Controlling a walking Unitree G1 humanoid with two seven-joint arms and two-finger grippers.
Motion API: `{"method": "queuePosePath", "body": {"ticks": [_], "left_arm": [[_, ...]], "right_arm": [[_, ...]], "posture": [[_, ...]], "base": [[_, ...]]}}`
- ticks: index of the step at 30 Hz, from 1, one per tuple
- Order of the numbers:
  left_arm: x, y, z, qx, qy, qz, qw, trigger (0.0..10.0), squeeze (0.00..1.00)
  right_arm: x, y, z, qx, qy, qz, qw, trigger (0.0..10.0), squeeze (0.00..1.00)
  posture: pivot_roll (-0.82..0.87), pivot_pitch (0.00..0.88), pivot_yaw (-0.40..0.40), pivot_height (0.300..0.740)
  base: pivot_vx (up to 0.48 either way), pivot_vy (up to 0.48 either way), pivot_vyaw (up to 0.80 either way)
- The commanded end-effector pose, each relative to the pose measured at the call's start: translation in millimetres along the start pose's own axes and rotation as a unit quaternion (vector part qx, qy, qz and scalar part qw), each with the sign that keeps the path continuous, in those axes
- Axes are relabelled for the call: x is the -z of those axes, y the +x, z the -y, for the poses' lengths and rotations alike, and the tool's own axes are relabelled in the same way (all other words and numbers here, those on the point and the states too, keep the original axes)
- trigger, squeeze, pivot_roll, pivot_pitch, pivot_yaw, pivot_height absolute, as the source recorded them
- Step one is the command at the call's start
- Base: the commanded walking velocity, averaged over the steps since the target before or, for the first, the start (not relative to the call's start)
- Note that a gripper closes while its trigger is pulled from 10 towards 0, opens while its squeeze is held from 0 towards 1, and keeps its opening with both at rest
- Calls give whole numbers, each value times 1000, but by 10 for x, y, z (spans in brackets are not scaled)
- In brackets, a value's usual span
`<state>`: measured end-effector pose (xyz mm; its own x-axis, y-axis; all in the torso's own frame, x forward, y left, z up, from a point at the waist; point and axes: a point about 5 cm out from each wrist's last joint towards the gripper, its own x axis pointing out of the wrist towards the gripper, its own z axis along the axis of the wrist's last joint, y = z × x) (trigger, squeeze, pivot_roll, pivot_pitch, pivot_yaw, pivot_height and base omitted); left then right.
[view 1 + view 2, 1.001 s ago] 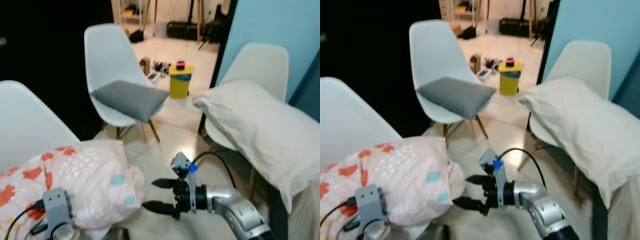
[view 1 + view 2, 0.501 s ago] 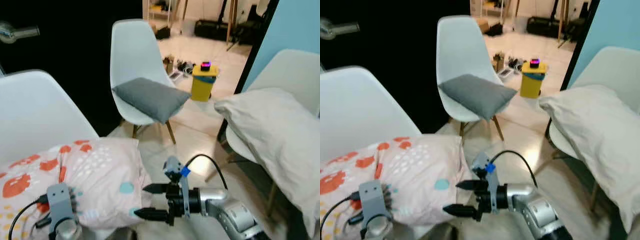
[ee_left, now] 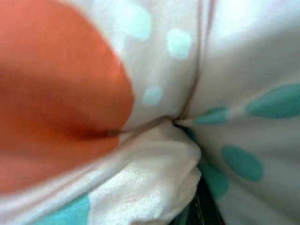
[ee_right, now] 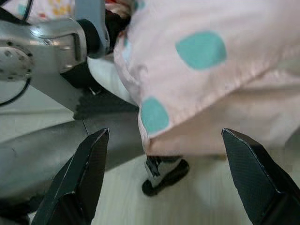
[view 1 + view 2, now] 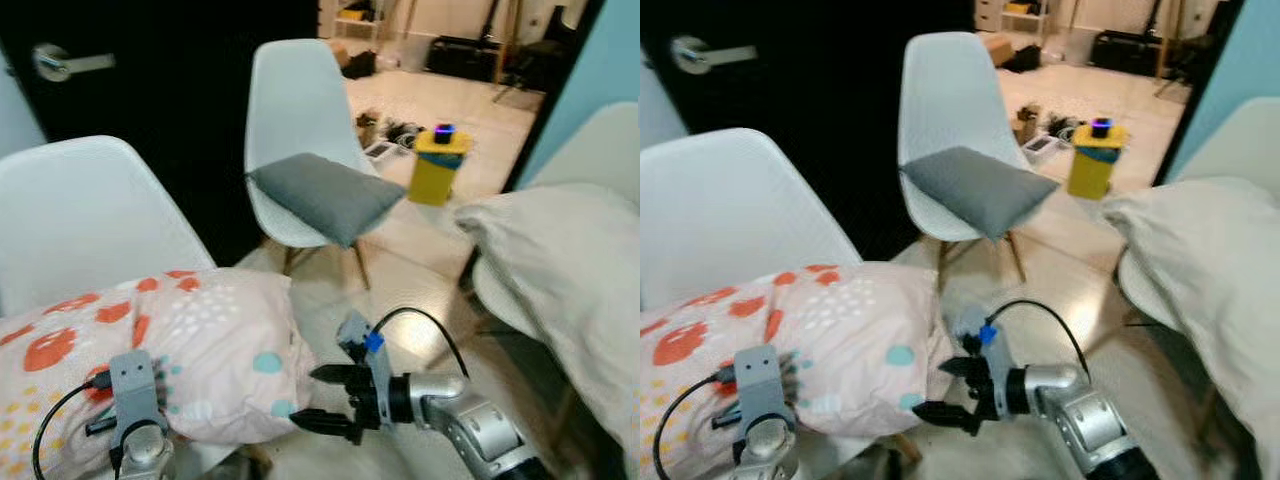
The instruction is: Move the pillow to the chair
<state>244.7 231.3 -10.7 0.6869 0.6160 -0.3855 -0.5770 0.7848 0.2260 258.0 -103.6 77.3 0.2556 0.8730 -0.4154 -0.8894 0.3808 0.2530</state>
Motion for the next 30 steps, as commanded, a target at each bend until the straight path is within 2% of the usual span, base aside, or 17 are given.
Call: {"method": "queuePosePath", "body": {"ticks": [1, 2, 3, 7, 8, 9, 18, 19, 20, 21, 22, 27, 30], "left_arm": [[22, 23, -77, -10, 7, -1, 1000, 10000, 67], [34, 19, -82, -10, 8, -2, 1000, 10000, 169], [39, 16, -84, -10, 8, -2, 1000, 10000, 196], [47, 14, -90, -11, 9, -3, 1000, 10000, 192], [49, 14, -92, -11, 9, -4, 1000, 10000, 149], [48, 15, -91, -11, 9, -4, 1000, 10000, 0], [40, 16, -73, -7, 8, -3, 1000, 10000, 0], [43, 15, -67, -4, 5, -5, 1000, 10000, 431], [43, 15, -67, -4, 5, -5, 1000, 10000, 431], [56, 13, -69, -3, 5, -7, 1000, 10000, 882], [83, 7, -78, -3, 4, -12, 1000, 10000, 1000], [132, -5, -108, -8, 7, -21, 1000, 10000, 1000], [143, -9, -170, -28, 26, -19, 999, 10000, 1000]], "right_arm": [[38, 39, -28, -4, -3, -13, 1000, 10000, 0], [54, 39, -23, 1, -4, -17, 1000, 10000, 0], [60, 38, -14, 6, -5, -20, 1000, 10000, 0], [58, 39, 13, 17, -6, -20, 1000, 10000, 0], [46, 42, 33, 24, -7, -18, 1000, 10000, 0], [27, 46, 59, 34, -9, -14, 999, 10000, 0], [-26, 53, 109, 53, -14, 1, 998, 10000, 0], [-26, 54, 108, 53, -13, 1, 999, 10000, 0], [-26, 54, 108, 53, -13, 1, 999, 10000, 0], [-17, 55, 102, 52, -13, -1, 999, 10000, 0], [18, 63, 86, 48, -16, -14, 999, 10000, 0], [85, 81, 46, 36, -21, -35, 998, 10000, 0], [110, 91, 40, 35, -20, -42, 998, 10000, 0]], "posture": [[91, 72, -29, 600], [91, 74, -30, 600], [91, 75, -30, 600], [91, 74, -31, 600], [91, 73, -32, 600], [92, 73, -32, 600], [91, 73, -33, 600], [91, 73, -33, 600], [91, 73, -33, 600], [90, 74, -31, 600], [91, 76, -32, 600], [91, 76, -32, 600], [97, 79, -34, 600]], "base": [[0, 0, 0], [0, 0, 0], [0, 0, 0], [0, 0, 0], [0, 0, 0], [0, 0, 0], [0, 0, 0], [0, 0, 0], [0, 0, 0], [0, 0, 0], [0, 0, 0], [0, 0, 0], [0, 0, 0]]}}
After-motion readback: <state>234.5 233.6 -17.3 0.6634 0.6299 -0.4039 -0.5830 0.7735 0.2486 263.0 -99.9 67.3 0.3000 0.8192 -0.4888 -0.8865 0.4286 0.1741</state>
